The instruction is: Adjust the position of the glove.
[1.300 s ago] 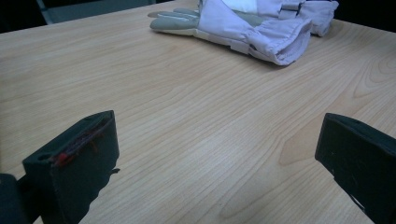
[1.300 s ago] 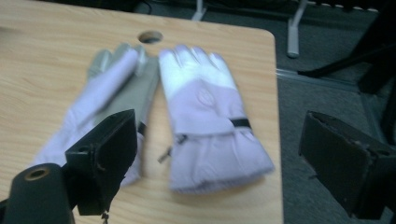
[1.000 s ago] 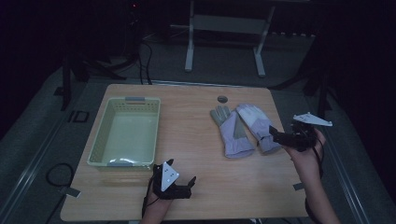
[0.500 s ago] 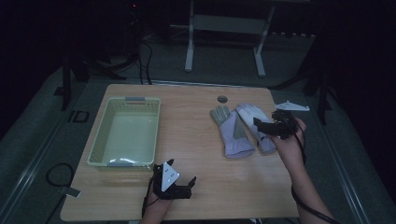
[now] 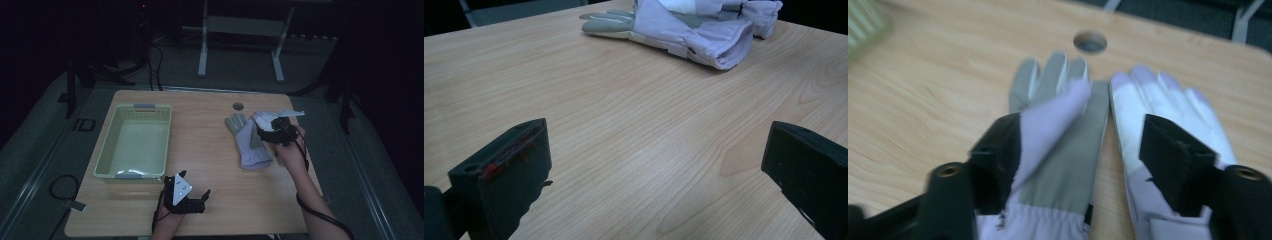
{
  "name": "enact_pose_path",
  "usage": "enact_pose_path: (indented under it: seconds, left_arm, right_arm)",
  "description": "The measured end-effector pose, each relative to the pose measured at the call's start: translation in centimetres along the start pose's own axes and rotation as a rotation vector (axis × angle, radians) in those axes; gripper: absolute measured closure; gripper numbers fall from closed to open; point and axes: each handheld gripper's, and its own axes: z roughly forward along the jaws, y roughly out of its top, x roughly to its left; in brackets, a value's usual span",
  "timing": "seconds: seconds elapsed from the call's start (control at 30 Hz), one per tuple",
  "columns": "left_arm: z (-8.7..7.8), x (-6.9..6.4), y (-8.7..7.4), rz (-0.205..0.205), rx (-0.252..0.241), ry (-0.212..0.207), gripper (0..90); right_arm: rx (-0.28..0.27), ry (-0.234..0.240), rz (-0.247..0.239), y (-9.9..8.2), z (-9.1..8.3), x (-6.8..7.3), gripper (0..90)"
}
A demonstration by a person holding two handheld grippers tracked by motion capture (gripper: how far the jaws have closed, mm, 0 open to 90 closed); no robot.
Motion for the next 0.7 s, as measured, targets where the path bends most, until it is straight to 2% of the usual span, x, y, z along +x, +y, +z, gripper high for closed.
enact_pose_path:
  seconds: [0.13, 0.37, 0.53, 0.63, 0.7]
  left_arm:
    - [0.0, 0.0, 0.0, 0.001, 0.001, -0.002, 0.0]
    - [0.0, 0.1, 0.0, -0.002, 0.001, -0.005, 0.0]
    - [0.0, 0.0, 0.0, -0.001, 0.000, -0.002, 0.0]
    - [0.0, 0.0, 0.0, -0.001, 0.000, -0.003, 0.0]
    - [0.0, 0.0, 0.0, 0.001, 0.000, -0.002, 0.0]
  right_arm:
    - [0.050, 0.020, 0.033, -0.5, 1.9, -0.4, 43.7]
    - [0.101, 0.037, 0.023, -1.2, 4.5, 0.0, 44.8]
    - [0.128, 0.038, 0.036, -1.5, 6.0, 0.2, 46.5]
    - [0.150, 0.024, 0.032, -1.8, 6.8, 0.3, 49.3]
    - [0.183, 0.024, 0.033, -2.2, 7.6, 0.3, 53.4]
